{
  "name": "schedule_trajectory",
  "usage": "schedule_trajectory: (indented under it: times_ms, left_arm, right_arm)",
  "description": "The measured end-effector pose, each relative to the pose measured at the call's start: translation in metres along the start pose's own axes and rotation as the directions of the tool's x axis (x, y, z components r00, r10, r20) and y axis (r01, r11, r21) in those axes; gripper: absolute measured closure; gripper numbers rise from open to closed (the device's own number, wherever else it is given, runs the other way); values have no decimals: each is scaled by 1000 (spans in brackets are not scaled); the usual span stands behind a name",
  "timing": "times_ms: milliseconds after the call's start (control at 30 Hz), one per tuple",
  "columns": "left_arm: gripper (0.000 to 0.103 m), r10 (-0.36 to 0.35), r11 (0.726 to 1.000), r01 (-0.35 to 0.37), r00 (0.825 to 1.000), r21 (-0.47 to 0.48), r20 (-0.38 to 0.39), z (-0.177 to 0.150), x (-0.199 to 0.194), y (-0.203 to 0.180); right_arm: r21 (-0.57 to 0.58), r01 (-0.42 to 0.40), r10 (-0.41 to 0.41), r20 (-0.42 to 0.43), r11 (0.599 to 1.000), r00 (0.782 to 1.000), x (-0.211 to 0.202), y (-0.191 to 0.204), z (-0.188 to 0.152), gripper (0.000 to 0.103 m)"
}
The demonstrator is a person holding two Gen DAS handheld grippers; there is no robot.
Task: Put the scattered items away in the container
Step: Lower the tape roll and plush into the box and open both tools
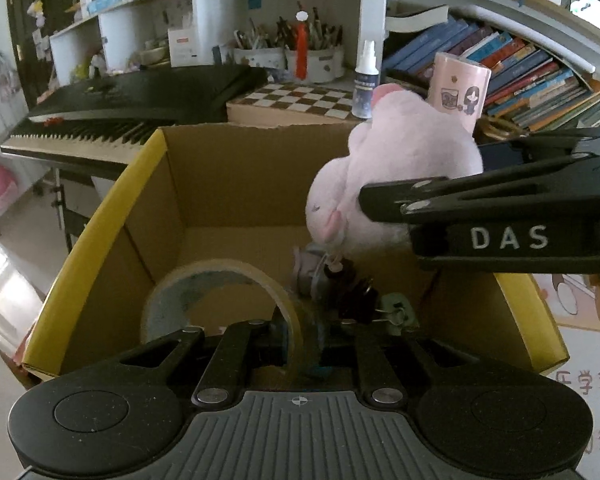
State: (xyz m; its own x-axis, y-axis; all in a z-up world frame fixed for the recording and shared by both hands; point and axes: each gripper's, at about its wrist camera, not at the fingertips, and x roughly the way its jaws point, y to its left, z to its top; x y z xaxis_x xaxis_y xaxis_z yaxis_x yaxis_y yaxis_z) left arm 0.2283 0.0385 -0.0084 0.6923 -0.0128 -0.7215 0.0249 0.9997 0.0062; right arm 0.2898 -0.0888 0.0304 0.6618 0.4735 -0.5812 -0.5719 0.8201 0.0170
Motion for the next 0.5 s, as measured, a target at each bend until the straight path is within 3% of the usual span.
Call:
schedule_trajectory:
  times_ms: [167,300,400,500]
  left_arm:
    - [82,20,1000,-20,1000,9,-1,1,1,-3]
    - [55,52,997,-55,997,54,50,2,-6,-9]
    - [41,57,994,-65,993,83,102,3,-14,-15]
    - [35,63,990,-81,988,120,141,4,-20,-22]
  right_arm:
    - [-9,-24,24,-34,1000,999,12,-2,1,35]
    - [-31,-44,42,-59,999,997,19,1,1,34]
    - [-47,-57,54,-77,997,996,24,3,1,33]
    - [-68,-54,49,-79,996,996,27,6,1,32]
